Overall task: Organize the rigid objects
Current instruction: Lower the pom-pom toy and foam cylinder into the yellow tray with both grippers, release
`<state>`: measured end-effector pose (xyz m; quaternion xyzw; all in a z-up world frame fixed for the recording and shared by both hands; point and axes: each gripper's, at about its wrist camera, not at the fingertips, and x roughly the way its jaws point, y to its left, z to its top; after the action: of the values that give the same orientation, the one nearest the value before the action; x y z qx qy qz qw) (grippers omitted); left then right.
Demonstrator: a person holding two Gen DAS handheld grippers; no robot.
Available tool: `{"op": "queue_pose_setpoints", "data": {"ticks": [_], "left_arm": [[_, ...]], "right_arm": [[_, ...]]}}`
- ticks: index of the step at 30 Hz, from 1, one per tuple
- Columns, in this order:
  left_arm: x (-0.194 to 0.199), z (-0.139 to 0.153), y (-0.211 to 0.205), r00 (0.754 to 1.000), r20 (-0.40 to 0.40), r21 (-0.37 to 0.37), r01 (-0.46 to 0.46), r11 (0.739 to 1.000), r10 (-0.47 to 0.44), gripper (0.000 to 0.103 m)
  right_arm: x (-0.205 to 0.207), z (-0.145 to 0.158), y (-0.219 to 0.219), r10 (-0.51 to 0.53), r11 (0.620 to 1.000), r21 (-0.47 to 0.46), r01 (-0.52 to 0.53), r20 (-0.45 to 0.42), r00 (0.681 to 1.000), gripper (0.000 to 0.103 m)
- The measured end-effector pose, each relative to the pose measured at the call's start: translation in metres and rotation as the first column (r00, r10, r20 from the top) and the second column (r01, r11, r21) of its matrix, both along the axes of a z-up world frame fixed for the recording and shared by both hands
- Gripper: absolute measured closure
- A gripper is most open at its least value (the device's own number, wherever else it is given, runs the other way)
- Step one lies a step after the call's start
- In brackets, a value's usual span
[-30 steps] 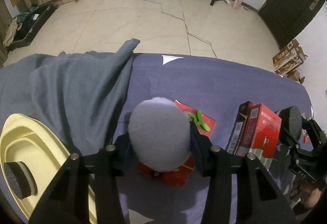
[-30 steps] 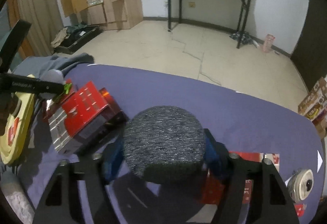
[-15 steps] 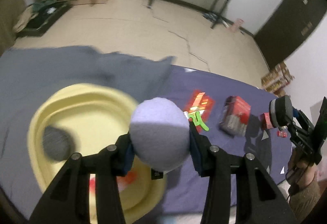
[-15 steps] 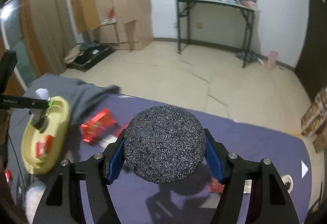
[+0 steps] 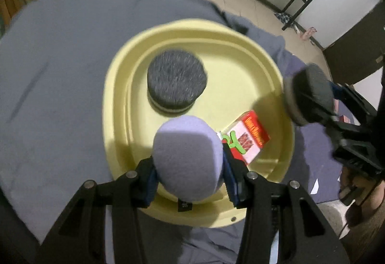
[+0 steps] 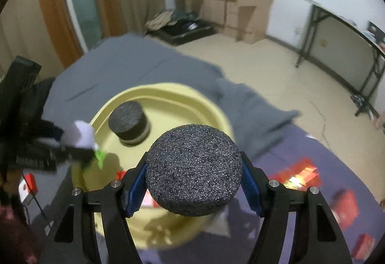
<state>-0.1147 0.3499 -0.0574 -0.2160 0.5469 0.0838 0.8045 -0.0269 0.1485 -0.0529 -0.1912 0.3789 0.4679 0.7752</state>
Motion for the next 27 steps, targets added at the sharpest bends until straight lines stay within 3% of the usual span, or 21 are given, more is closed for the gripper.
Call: {"op": "queue_pose_setpoints", "data": {"ticks": [3, 10, 18, 21, 23, 24, 27], "left_arm": [[0.005, -0.018, 0.005, 1.0, -0.004, -0.037, 0.011, 0.999, -0.012, 0.055], [0.017, -0.04, 0.011, 0.997, -0.019, -0.047, 0.073, 0.996, -0.074, 0.055], [0.016, -0.048, 0.012, 0.997, -0.022, -0.022, 0.075, 0.997, -0.075, 0.05], [0.012, -0.045, 0.011, 0.996, -0.022, -0.027, 0.085, 0.996, -0.086, 0.035], [0.009, -0.036, 0.008, 0.996, 0.001, -0.039, 0.092, 0.995, -0.092, 0.011], [0.007, -0.032, 0.006, 0.996, 0.009, -0.031, 0.092, 0.995, -0.091, 0.007], [0.006, -0.005, -0.001, 0.992, 0.083, -0.004, 0.096, 0.995, -0.095, 0.005]], "right_arm": [[0.002, -0.023, 0.028, 0.031, 0.998, -0.053, -0.031, 0.0, 1.0, 0.035], [0.009, -0.051, 0.06, 0.059, 0.992, -0.115, -0.057, 0.019, 0.998, 0.035], [0.001, -0.061, 0.083, 0.048, 0.986, -0.158, -0.043, 0.026, 0.999, 0.035], [-0.001, -0.063, 0.105, 0.037, 0.982, -0.188, -0.034, 0.014, 0.999, 0.032], [0.002, -0.055, 0.097, 0.022, 0.99, -0.139, -0.023, -0.007, 1.0, 0.016], [0.001, -0.042, 0.095, 0.018, 0.993, -0.114, -0.02, -0.017, 1.0, 0.003], [0.01, -0.006, 0.059, -0.019, 1.0, 0.002, 0.019, -0.042, 0.999, 0.0]]}}
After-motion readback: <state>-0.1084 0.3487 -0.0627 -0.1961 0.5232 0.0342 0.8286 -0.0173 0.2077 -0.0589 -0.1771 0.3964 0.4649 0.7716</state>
